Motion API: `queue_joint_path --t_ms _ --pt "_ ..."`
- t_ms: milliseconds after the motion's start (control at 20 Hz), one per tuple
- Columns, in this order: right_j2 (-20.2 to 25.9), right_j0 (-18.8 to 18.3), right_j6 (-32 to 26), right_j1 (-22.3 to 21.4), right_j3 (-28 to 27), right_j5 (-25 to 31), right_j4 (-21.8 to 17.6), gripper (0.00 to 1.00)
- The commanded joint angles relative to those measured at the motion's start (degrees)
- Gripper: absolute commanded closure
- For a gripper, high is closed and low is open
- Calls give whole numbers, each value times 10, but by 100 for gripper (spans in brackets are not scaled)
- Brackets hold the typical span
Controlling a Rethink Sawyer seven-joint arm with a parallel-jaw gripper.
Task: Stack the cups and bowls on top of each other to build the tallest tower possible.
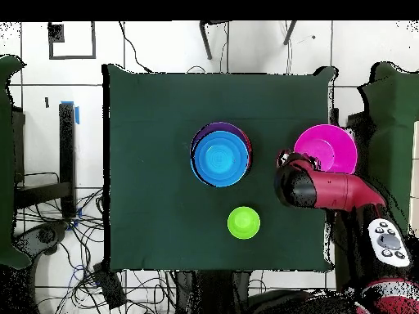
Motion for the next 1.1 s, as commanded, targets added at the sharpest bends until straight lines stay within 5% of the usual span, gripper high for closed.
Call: queue_joint_path --t_ms 50,1100 --pt "5 5 7 44 27 -48 -58 0" --pt "22 -32 -1 94 26 -125 -104 0"
